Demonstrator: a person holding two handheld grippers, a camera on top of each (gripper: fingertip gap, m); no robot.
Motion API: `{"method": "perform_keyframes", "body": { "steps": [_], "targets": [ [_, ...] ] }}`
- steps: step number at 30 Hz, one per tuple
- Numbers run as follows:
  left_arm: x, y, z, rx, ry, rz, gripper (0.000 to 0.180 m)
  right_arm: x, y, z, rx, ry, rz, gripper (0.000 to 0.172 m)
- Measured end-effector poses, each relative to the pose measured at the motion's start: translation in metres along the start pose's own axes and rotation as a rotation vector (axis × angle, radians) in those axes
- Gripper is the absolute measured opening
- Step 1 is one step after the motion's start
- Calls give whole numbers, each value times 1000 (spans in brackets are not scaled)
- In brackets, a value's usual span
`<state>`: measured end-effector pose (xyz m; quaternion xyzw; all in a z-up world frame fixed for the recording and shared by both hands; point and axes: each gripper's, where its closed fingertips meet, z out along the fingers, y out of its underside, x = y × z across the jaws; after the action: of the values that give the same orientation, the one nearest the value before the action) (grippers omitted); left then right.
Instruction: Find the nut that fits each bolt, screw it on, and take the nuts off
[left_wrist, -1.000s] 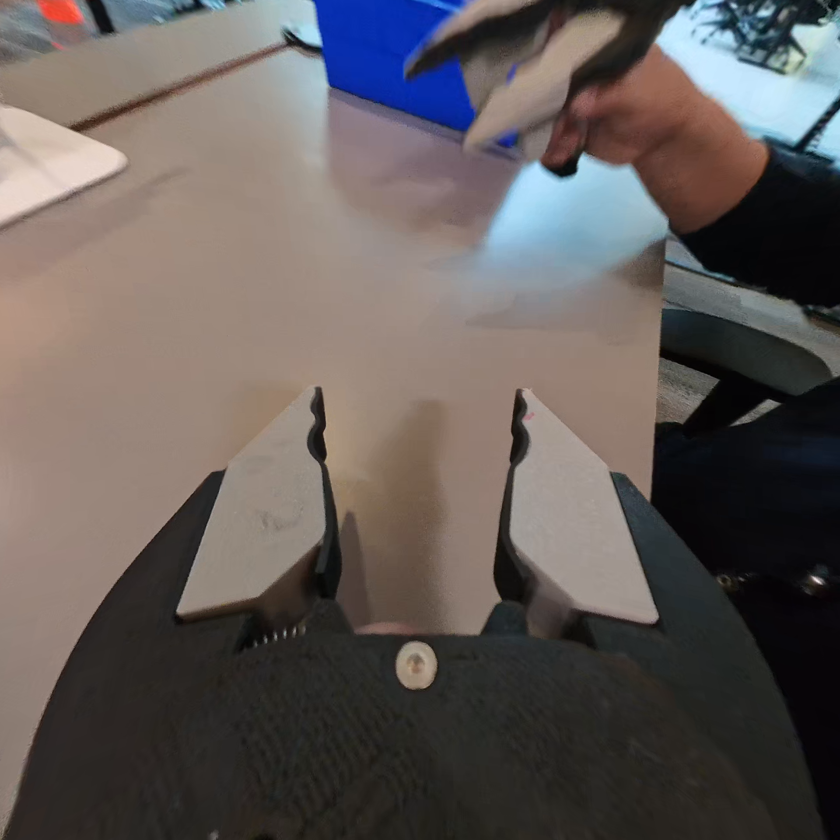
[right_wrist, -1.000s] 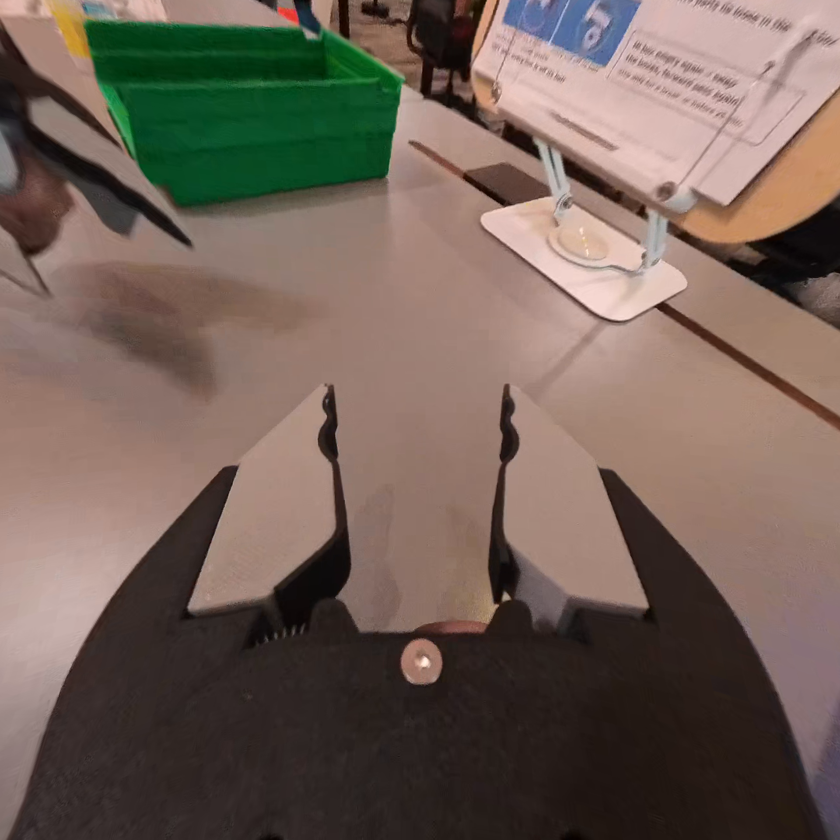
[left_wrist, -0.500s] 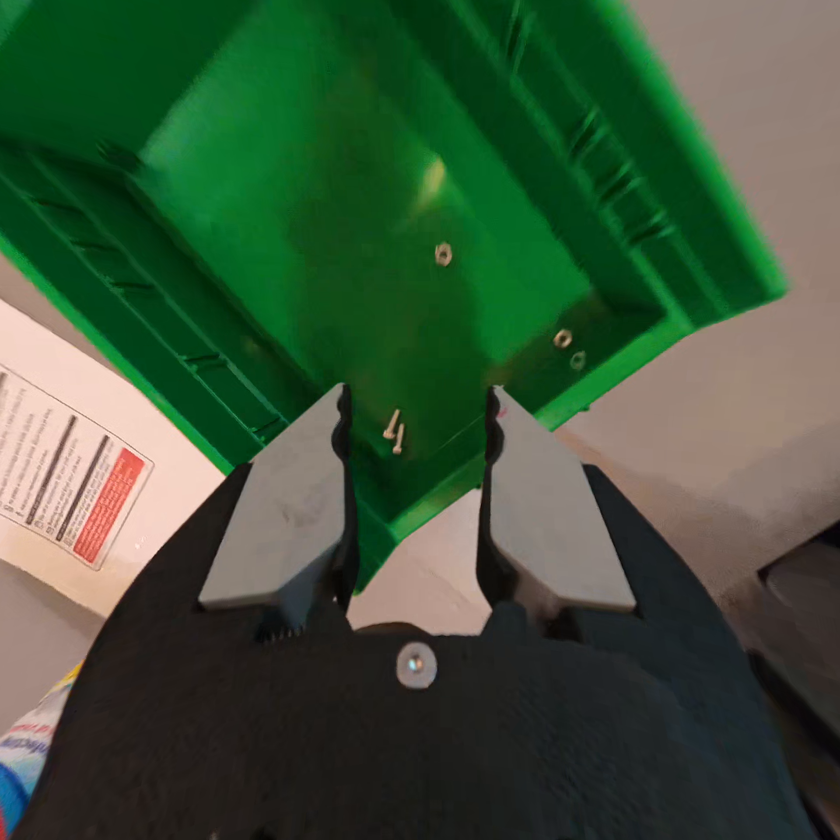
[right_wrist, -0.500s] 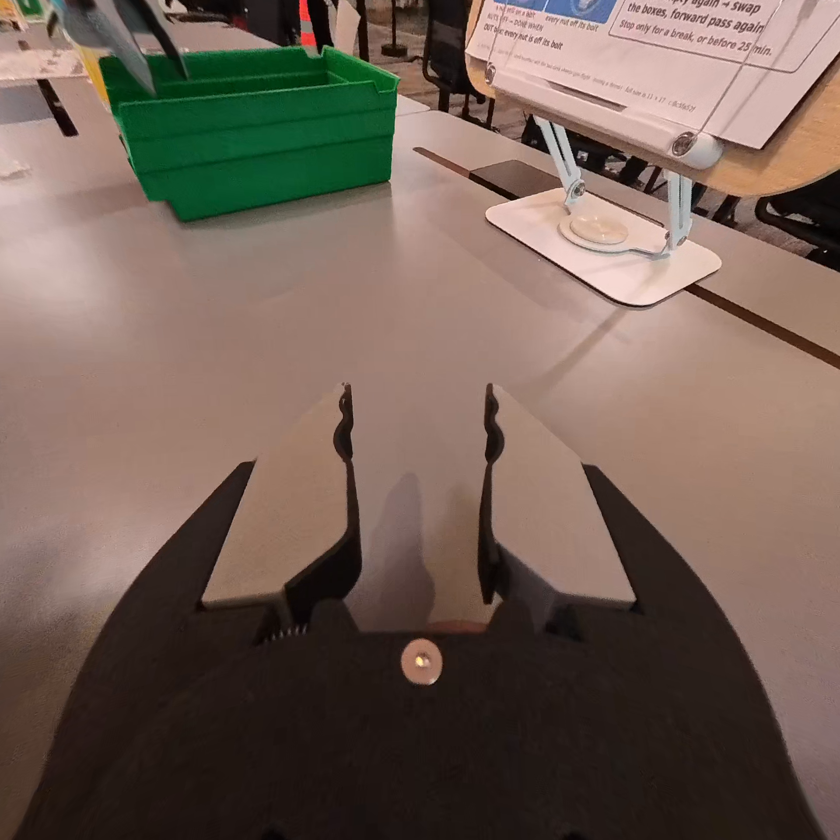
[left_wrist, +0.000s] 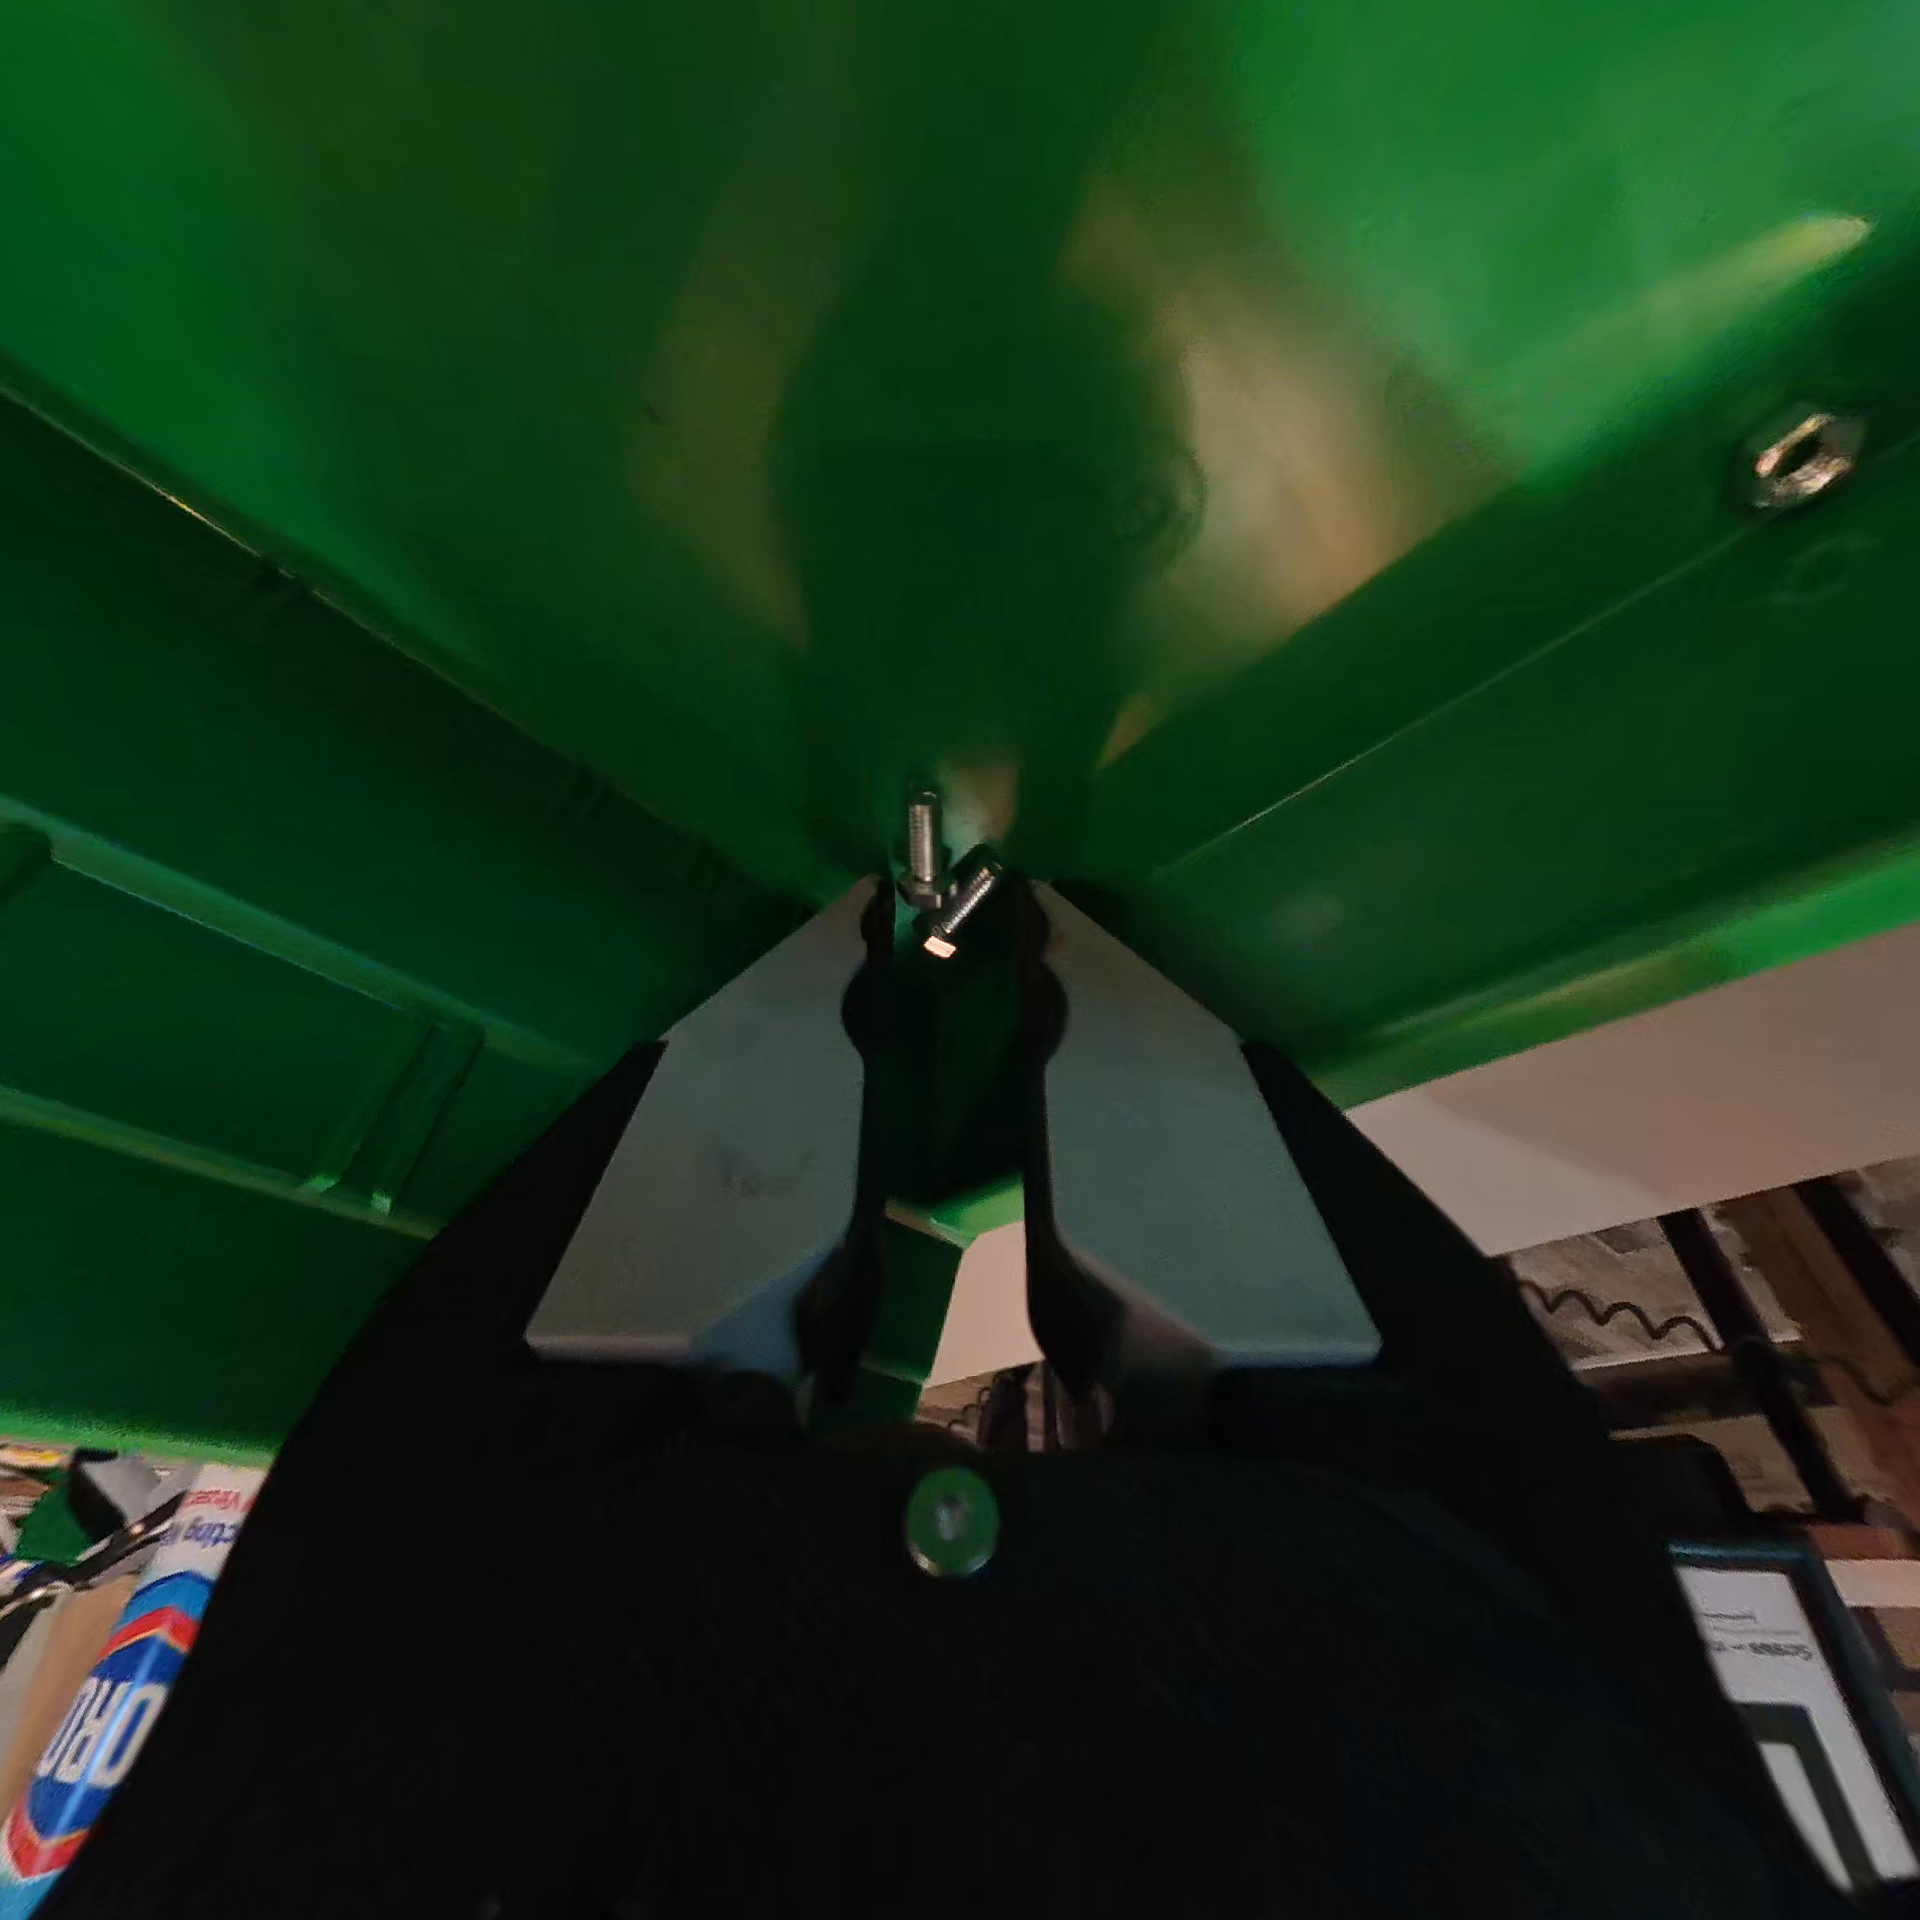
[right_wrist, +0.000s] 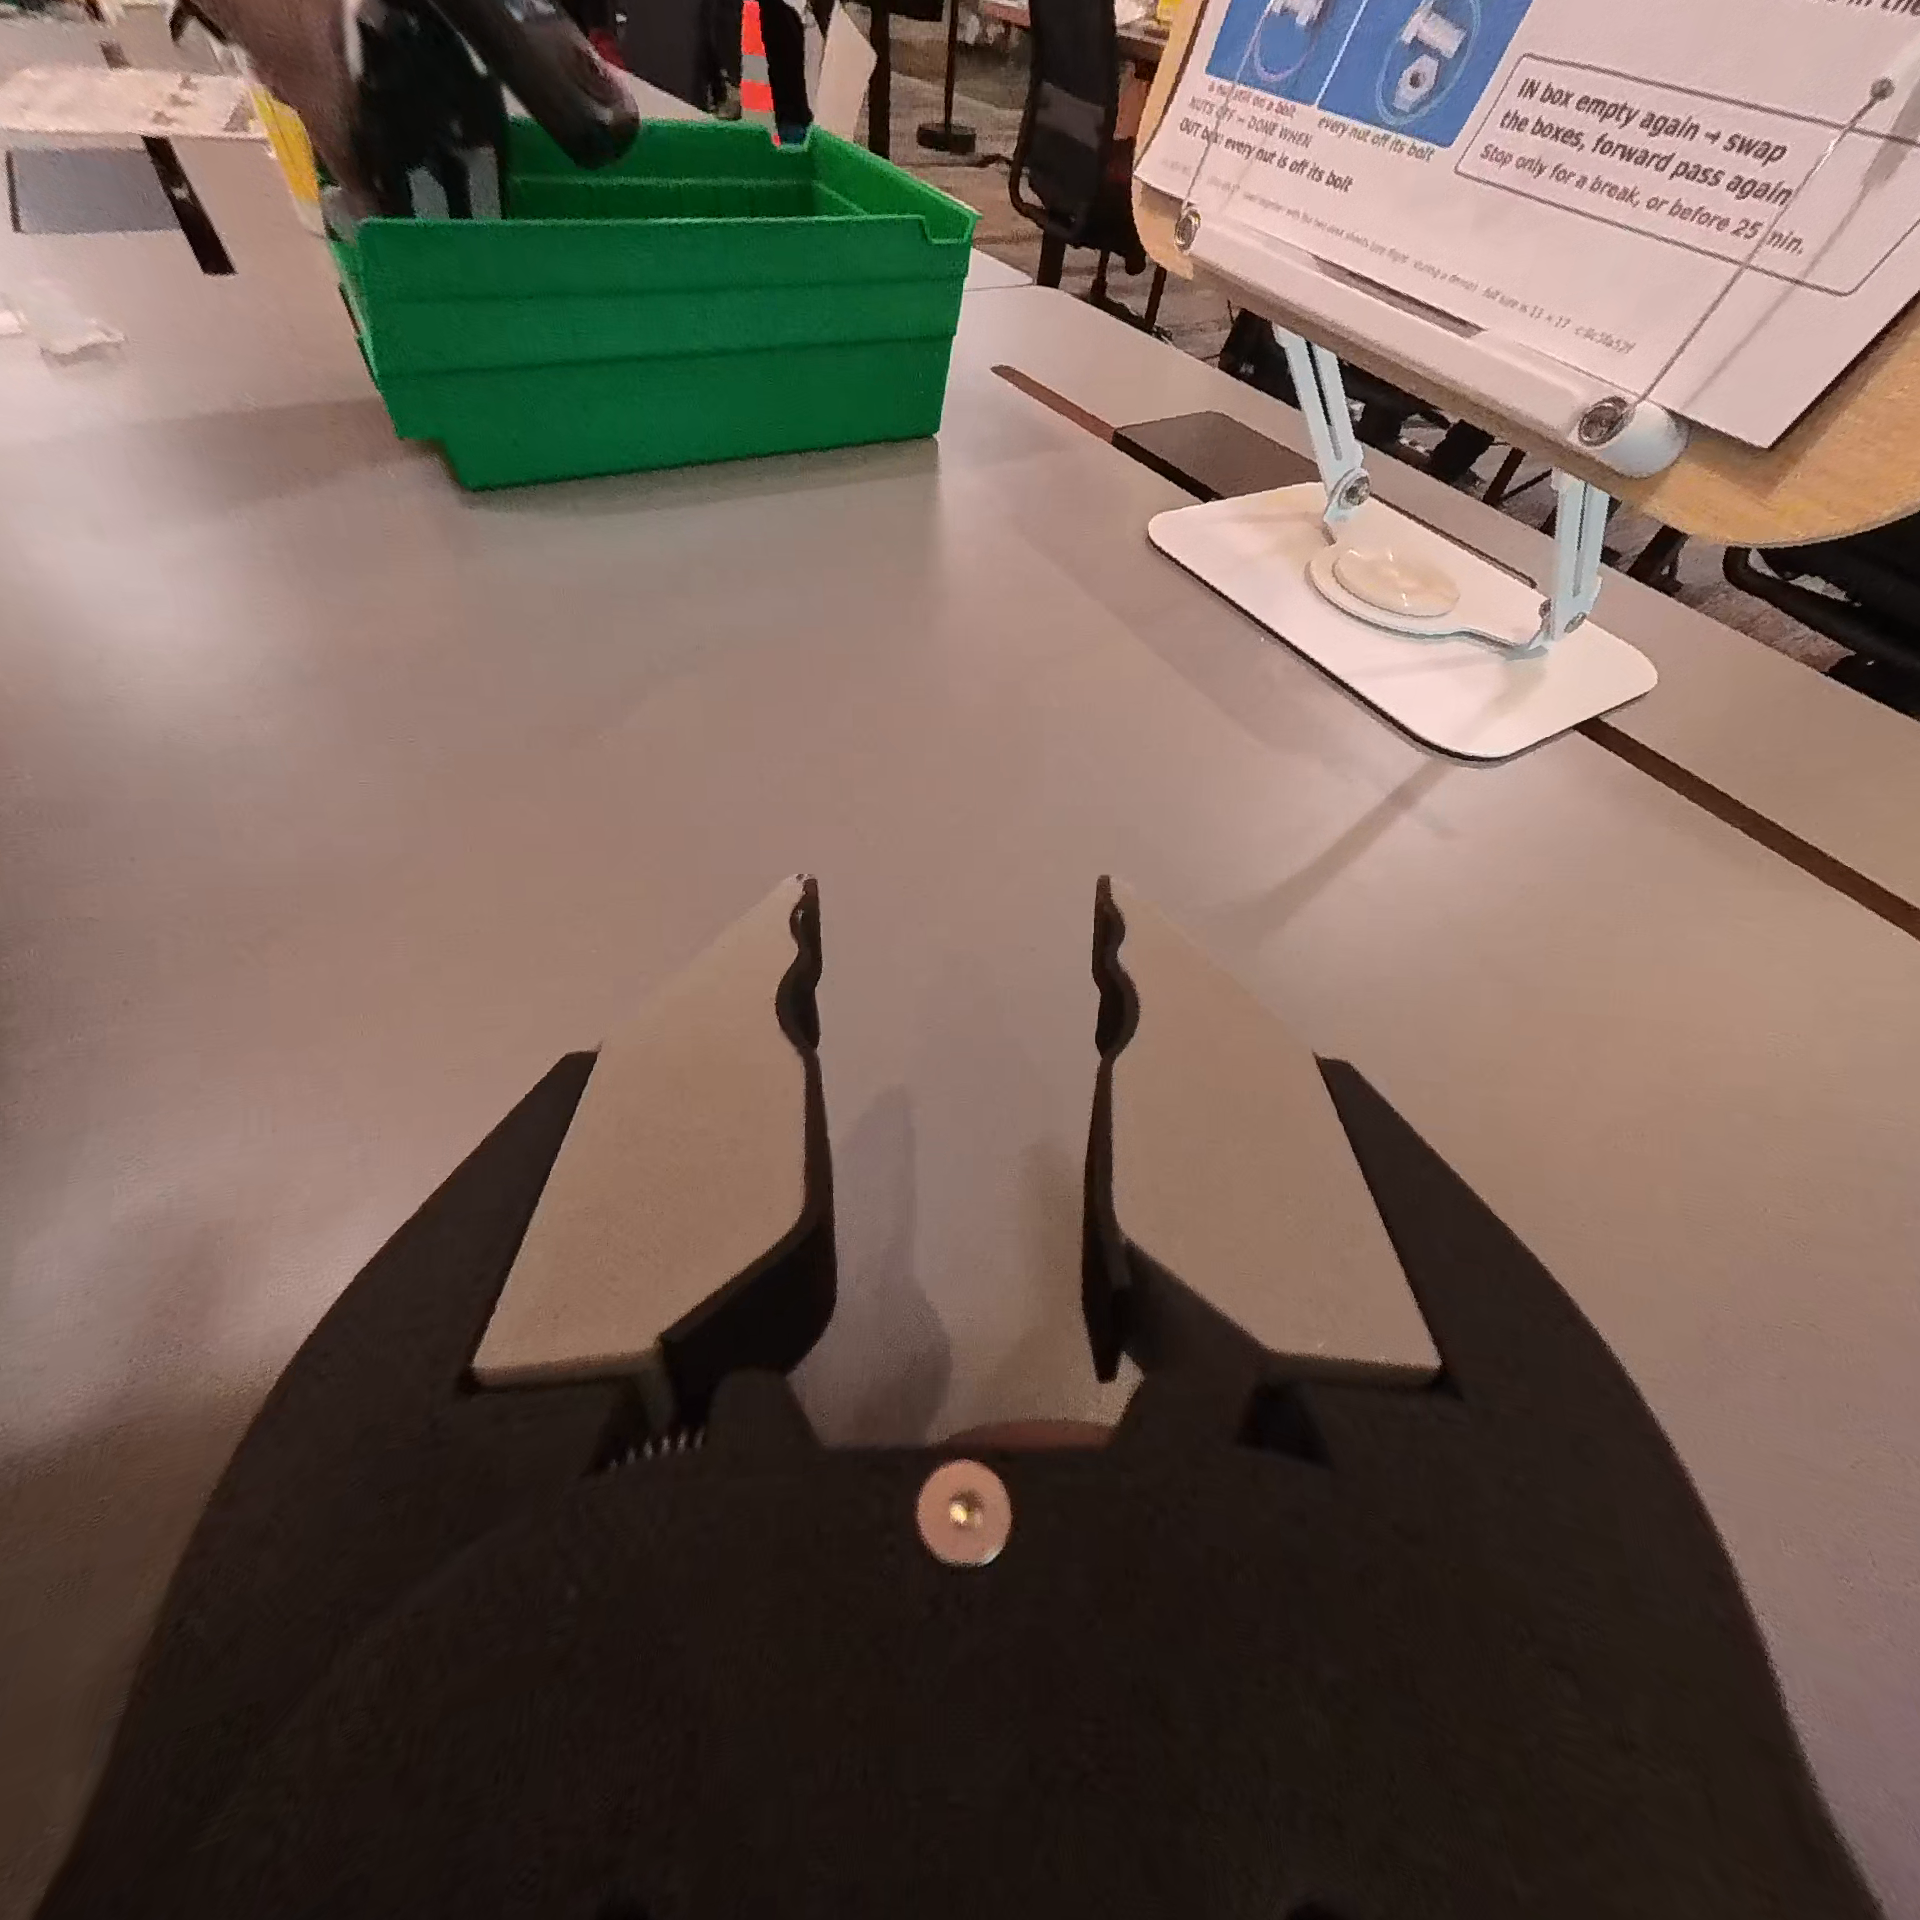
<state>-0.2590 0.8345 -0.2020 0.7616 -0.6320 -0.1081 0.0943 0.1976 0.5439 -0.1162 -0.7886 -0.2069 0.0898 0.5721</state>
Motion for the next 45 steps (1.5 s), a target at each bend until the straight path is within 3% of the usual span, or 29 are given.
{"method": "perform_keyframes", "body": {
  "steps": [9,10,19,29,33,37,41,45],
  "targets": [
    [-1,-5,-8,121,-69,-70,11,-2,-9,-7,34,30,-47,44],
    [-2,-5,-11,138,-84,-73,3,-1,-9,-8,35,36,-49,44],
    [9,-9,-23,204,-138,-81,2,11,0,-6,10,80,-35,42],
    [26,-32,-90,480,-220,-94,2,17,10,1,-15,100,-16,40],
    [72,-70,-144,724,-201,-7,2,20,15,4,-32,124,-45,40],
    [164,-125,-180,908,-102,211,2,24,17,5,-33,143,-52,40],
    [258,-189,-161,941,48,423,2,28,18,6,-32,161,-58,40],
    [299,-236,-122,874,87,505,2,33,22,5,-34,184,-60,40]
  ]
}}
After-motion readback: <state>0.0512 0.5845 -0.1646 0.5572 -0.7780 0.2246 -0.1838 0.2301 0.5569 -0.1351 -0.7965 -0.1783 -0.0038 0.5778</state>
